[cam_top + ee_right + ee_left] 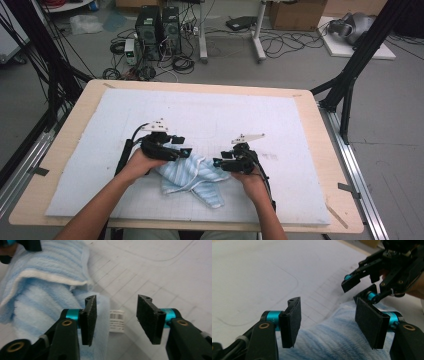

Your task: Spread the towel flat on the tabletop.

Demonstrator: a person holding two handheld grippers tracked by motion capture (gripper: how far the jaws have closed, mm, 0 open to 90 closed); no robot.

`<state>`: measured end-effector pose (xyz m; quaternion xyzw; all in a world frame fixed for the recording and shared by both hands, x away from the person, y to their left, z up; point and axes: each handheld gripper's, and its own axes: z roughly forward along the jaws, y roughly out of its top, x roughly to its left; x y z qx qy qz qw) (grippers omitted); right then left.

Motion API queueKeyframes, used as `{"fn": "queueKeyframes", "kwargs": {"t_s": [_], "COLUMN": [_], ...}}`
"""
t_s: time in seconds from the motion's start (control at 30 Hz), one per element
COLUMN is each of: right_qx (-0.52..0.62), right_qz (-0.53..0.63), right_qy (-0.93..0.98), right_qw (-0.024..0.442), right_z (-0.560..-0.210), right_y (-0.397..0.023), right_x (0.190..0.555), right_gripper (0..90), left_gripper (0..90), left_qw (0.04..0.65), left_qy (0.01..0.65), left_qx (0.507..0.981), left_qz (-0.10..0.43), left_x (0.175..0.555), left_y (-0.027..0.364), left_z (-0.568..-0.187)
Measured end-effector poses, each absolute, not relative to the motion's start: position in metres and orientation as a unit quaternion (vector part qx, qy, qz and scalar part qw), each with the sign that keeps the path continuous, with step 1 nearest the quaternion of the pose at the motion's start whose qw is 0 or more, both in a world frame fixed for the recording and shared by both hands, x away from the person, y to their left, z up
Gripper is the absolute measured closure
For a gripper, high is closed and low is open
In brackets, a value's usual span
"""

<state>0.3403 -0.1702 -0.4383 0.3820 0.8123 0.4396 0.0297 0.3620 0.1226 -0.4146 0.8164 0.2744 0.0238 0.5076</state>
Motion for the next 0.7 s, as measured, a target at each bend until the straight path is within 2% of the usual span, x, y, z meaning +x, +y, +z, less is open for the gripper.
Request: {"fn": "queueKeyframes", "kwargs": {"t_s": [0.03,0.07,0.13,0.17,0.2,0.23,0.47,0.6,0.7], "right_qx": [0.380,0.364,0.354,0.354,0.352,0.350,0.342,0.339,0.341], "right_qz": [0.439,0.430,0.426,0.426,0.426,0.433,0.435,0.430,0.431], "right_qy": [0.814,0.826,0.833,0.833,0.833,0.831,0.833,0.837,0.835], "right_qw": [0.016,0.000,-0.004,-0.004,-0.004,-0.001,0.002,0.008,0.029], "right_z": [-0.440,-0.442,-0.443,-0.443,-0.443,-0.442,-0.443,-0.442,-0.438], "right_y": [-0.169,-0.165,-0.163,-0.163,-0.163,-0.166,-0.173,-0.176,-0.186], "right_x": [0.340,0.339,0.337,0.337,0.337,0.336,0.330,0.325,0.318], "right_gripper": [60.5,72.5,76.7,76.7,80.0,85.4,87.1,87.2,87.2], "left_gripper": [37.7,42.6,56.3,56.3,65.6,80.5,85.0,85.0,85.0], "left_qw": [0.495,0.484,0.470,0.466,0.464,0.464,0.545,0.575,0.589], "left_qy": [0.272,0.268,0.256,0.247,0.243,0.237,0.271,0.307,0.330], "left_qx": [0.825,0.833,0.844,0.849,0.851,0.853,0.791,0.751,0.727], "left_qz": [0.022,0.022,0.020,0.024,0.027,0.034,0.064,0.106,0.126], "left_x": [0.362,0.362,0.361,0.361,0.360,0.360,0.366,0.371,0.373], "left_y": [0.119,0.116,0.114,0.113,0.113,0.114,0.144,0.177,0.204], "left_z": [-0.418,-0.421,-0.425,-0.426,-0.426,-0.425,-0.407,-0.395,-0.388]}}
